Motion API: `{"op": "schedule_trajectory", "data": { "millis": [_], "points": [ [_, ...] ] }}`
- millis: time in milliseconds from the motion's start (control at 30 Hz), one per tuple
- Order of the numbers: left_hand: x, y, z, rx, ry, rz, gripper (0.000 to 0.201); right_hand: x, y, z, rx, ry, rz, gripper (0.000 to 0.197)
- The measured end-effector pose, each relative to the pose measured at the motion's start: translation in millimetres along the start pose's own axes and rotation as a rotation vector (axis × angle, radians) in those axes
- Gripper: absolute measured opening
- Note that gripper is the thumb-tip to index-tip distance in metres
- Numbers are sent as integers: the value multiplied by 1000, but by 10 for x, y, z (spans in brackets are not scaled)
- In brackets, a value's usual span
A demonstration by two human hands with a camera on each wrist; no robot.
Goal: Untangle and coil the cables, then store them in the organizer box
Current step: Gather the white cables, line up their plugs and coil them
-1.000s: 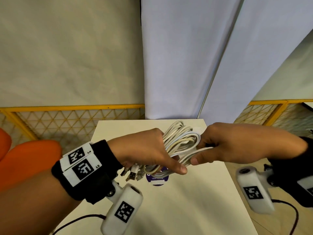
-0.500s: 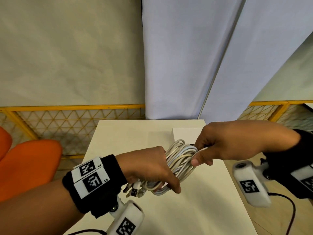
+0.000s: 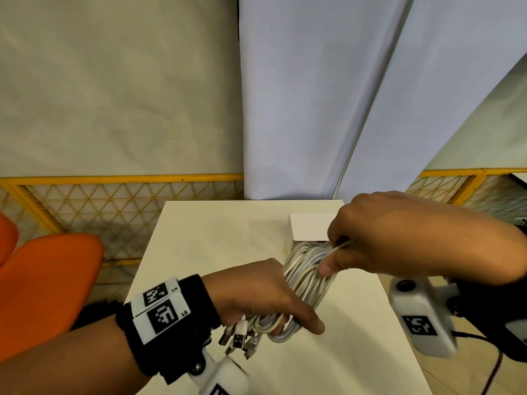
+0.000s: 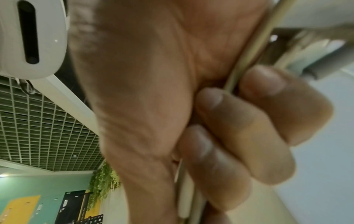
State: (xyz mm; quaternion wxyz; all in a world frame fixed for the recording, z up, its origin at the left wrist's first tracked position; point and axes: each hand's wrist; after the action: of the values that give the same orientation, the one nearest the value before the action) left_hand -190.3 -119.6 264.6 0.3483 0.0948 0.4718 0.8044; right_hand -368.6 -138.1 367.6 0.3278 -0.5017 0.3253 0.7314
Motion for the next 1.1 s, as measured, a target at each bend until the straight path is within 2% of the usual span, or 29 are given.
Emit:
{"op": "schedule_trajectory", "data": {
  "millis": [167,267,300,367,433,467,500,567,600,633,667,767,800,867,967,1100],
  "points": [
    [49,-32,21,-62,-115,54,14,49,120,-133,-110,-32,-83,50],
    [67,-115,1,-114,-122,179,9,181,178,-268,-193,53,-181,48],
    [74,-148,-11,-127,-122,223,11,250,188,-310,-212,122,-168,49],
    [91,-191,-26,-161,-119,324,18,415,214,-386,-203,312,-138,66],
    [104,-208,-40,-184,-96,441,19,535,200,-412,-93,529,-173,86],
    [105,-198,-42,-179,-70,507,17,587,182,-413,-18,649,-229,91],
    [94,-186,-50,-164,-38,581,12,631,134,-395,64,780,-317,88],
    [54,-157,-51,-100,22,742,7,759,9,-365,223,1047,-564,70],
    [28,-148,-48,-64,43,808,9,830,-60,-349,291,1128,-675,61],
    [6,-143,-50,-35,54,856,12,893,-127,-334,346,1114,-764,56],
    [-7,-132,-47,-13,60,885,15,924,-193,-322,371,996,-858,55],
    [27,-87,-44,5,85,852,12,892,-389,-318,296,377,-1181,56],
    [62,-65,-43,-3,77,815,10,859,-429,-325,237,270,-1297,51],
    [139,-46,-44,-29,41,703,15,788,-439,-354,167,208,-1450,47],
    [212,-43,-20,-62,-1,594,19,750,-434,-400,207,209,-1639,30],
    [199,-42,-10,6,45,459,24,722,-467,-437,205,177,-1836,27]
  ]
}}
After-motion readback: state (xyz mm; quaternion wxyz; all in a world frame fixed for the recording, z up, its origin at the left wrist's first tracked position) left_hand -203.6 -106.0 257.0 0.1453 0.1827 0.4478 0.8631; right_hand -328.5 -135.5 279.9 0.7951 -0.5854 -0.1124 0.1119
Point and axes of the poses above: each hand's wrist, its own z-axis away from the middle knuckle, its own x-axis out of the palm, y = z × x, and after that the axes turned 2 degrees about z, right-handed
